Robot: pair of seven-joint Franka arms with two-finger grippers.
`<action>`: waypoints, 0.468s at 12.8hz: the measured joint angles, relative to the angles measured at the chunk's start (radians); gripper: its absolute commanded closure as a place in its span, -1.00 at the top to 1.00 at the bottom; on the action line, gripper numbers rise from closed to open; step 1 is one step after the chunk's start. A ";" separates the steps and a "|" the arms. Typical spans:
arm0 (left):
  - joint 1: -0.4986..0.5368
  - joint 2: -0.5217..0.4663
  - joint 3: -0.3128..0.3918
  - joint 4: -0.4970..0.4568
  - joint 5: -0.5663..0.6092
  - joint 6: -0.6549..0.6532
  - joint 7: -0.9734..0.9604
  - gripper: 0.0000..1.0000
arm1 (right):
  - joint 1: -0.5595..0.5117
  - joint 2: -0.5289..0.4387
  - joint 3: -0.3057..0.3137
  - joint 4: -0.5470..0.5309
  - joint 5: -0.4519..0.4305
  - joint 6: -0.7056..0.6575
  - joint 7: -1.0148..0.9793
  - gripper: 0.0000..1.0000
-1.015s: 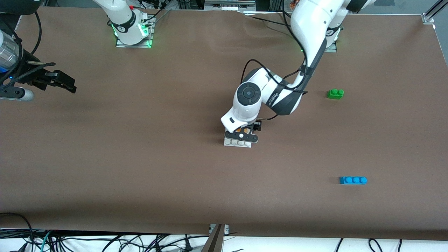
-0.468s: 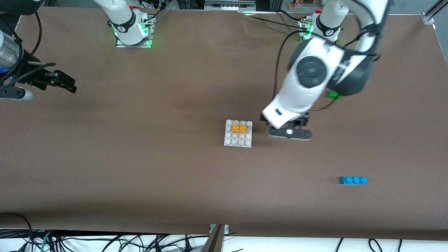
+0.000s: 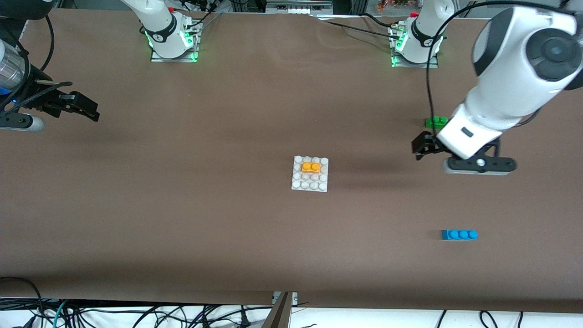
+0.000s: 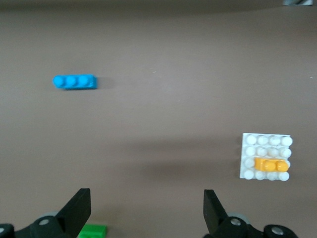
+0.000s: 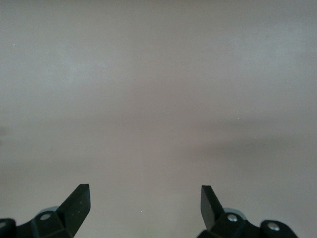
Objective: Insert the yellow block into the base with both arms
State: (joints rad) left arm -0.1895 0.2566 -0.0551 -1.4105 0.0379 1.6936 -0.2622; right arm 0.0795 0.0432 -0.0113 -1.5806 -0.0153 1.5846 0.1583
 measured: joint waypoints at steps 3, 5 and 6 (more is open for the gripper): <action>0.091 -0.036 0.000 -0.001 0.000 -0.037 0.010 1.00 | 0.000 0.000 0.000 0.000 0.000 0.001 0.000 0.98; 0.137 -0.051 -0.001 -0.002 -0.001 -0.077 0.041 1.00 | 0.000 0.000 0.000 0.000 0.000 0.005 0.000 0.98; 0.152 -0.054 -0.001 -0.003 -0.001 -0.090 0.047 1.00 | 0.000 0.001 0.000 0.000 0.000 0.013 0.000 0.98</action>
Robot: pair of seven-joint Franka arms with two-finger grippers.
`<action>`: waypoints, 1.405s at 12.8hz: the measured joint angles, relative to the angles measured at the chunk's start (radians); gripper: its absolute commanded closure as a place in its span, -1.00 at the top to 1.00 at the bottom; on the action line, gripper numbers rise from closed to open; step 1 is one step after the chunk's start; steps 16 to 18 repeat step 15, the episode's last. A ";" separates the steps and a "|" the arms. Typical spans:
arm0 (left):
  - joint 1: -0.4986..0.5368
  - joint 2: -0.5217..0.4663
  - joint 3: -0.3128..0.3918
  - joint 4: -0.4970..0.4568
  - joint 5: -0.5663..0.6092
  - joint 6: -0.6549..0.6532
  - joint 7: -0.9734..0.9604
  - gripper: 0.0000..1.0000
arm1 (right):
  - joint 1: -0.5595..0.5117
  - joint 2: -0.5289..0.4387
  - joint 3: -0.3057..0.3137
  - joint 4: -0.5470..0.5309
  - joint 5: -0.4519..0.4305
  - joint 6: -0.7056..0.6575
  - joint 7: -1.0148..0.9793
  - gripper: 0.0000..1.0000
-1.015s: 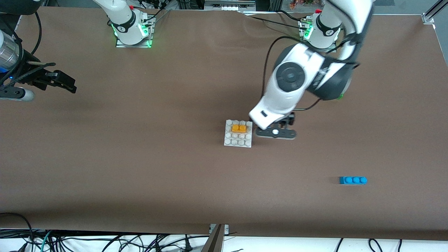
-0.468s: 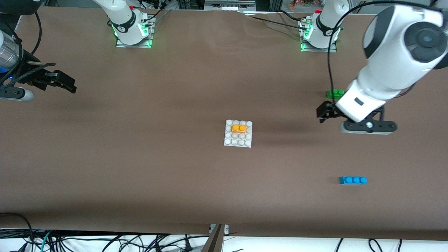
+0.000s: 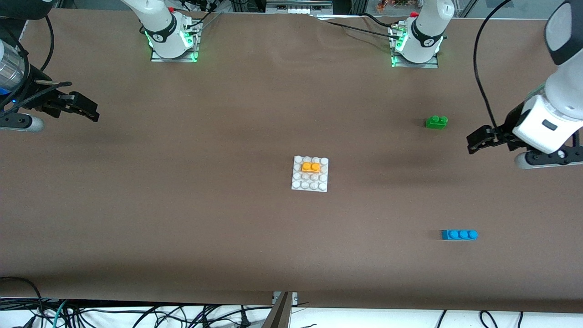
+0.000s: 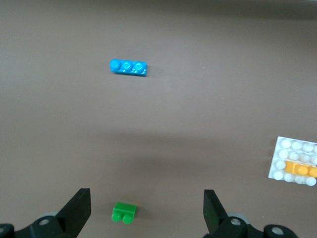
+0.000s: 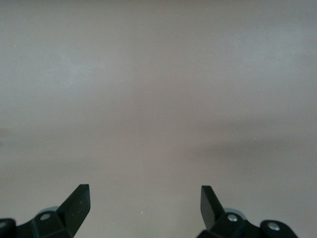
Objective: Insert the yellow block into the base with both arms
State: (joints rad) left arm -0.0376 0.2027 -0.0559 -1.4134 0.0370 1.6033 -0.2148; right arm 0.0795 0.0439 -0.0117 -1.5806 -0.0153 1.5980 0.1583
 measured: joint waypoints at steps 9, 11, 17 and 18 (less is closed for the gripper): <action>0.093 0.000 -0.001 -0.021 -0.079 -0.015 0.090 1.00 | -0.001 0.015 -0.003 -0.001 0.000 0.021 0.000 0.98; 0.093 0.001 -0.002 -0.022 -0.079 -0.018 0.098 1.00 | -0.001 0.016 -0.003 -0.001 0.000 0.021 0.000 0.98; 0.094 0.004 -0.002 -0.024 -0.079 -0.019 0.104 1.00 | -0.001 0.015 -0.003 0.012 0.000 0.024 0.000 0.98; 0.094 0.004 -0.002 -0.024 -0.079 -0.019 0.104 1.00 | -0.001 0.015 -0.003 0.012 0.000 0.024 0.000 0.98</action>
